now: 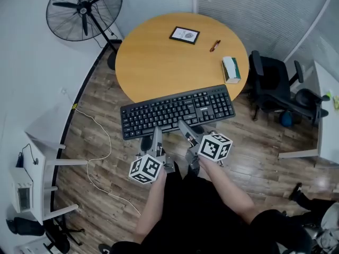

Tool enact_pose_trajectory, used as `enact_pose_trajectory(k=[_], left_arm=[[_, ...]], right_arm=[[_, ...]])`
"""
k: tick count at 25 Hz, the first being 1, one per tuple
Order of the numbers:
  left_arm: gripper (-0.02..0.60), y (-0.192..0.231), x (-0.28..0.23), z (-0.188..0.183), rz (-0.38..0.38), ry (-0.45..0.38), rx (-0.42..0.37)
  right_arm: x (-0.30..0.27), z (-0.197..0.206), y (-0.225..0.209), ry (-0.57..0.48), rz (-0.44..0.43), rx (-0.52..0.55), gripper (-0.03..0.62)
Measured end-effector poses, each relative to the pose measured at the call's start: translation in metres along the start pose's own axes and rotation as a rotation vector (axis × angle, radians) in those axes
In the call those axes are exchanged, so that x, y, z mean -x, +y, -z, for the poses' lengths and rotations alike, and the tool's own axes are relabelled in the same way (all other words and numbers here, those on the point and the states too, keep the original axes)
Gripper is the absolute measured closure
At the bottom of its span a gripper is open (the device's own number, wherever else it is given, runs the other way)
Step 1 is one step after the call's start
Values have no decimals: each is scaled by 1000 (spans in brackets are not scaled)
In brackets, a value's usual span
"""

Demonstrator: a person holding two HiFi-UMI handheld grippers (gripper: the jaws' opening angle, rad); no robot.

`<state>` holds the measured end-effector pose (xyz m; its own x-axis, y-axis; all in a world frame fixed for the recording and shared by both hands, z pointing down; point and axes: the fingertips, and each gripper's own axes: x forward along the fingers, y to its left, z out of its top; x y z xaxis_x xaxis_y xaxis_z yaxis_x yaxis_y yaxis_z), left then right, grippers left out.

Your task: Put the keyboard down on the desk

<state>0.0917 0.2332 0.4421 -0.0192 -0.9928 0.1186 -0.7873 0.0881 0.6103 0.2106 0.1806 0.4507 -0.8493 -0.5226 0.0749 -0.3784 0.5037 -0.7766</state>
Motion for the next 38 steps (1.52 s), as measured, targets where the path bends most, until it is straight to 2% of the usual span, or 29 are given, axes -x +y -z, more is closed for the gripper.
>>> enact_pose_trajectory(k=[10,16,22,29,38], left_arm=[[344,51,-51,-65,7,-33,-3],[344,80,-91,-103,41,-13,-5],[344,116,-112,-131,67,11,1],[344,151,-121,-131,73,65,22],[344,170,-137,-122,57,117,47]], right_arm=[[-95,-15,15,-4,-6,6,428],[-152,-28,19,-31,28,1,425],[-198,-22,27,-48,51,4,425],[-223,0,21,-48,100,-12,425],[-238,6,3,-29,146,-35,425]])
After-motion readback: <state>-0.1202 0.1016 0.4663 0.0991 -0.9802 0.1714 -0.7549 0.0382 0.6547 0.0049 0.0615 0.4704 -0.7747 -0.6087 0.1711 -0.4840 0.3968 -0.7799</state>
